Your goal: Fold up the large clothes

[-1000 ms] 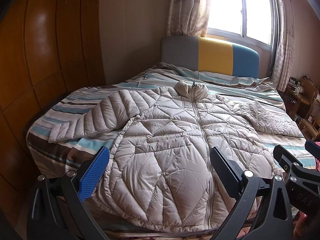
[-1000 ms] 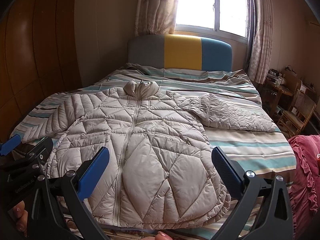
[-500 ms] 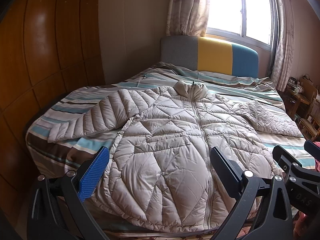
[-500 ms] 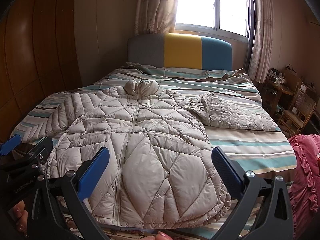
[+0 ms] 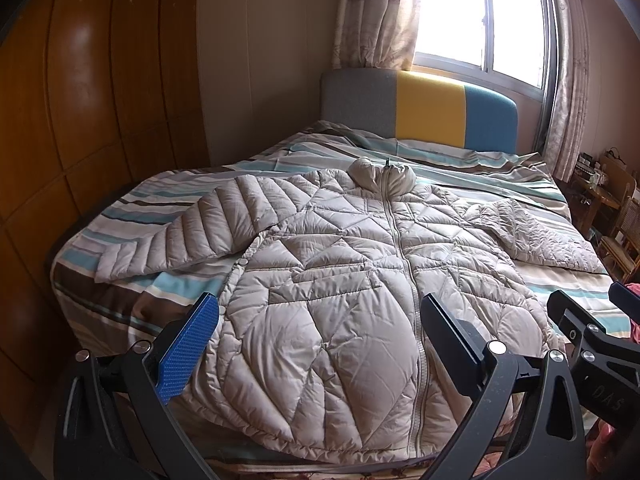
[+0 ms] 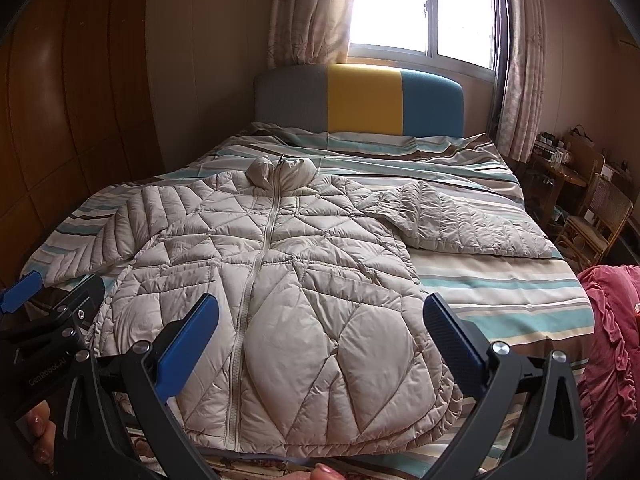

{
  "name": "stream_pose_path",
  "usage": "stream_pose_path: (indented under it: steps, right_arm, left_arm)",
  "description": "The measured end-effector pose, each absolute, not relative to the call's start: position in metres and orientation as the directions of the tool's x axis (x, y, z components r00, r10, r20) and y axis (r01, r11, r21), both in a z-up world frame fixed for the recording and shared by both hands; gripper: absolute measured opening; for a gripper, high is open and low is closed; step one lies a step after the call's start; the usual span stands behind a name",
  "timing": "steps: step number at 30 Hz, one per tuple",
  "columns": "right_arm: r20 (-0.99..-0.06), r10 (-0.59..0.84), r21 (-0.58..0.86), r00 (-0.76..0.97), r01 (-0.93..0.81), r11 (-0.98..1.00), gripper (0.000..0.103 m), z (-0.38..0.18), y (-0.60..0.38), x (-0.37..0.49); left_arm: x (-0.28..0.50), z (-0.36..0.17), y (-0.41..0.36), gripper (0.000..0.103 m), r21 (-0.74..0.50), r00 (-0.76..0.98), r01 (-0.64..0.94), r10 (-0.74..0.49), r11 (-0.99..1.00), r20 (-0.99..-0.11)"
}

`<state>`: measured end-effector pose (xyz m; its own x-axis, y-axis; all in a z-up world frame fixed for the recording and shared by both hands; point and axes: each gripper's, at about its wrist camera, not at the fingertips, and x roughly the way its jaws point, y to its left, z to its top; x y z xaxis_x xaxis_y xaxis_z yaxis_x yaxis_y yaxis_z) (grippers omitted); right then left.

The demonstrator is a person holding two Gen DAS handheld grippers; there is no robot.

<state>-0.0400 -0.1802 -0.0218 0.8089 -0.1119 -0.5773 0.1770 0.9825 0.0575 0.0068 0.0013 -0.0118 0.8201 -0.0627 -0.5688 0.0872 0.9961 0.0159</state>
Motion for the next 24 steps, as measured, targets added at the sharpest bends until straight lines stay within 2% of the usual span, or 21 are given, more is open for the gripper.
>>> stream_pose_path:
  steps: [24]
  right_arm:
    - [-0.602, -0.103, 0.080, 0.792, 0.187, 0.979, 0.101, -0.0241, -0.1878, -0.0337]
  left_arm:
    - [0.0153, -0.0115, 0.0025, 0.100, 0.012, 0.800, 0.083, -0.060, 0.996, -0.597]
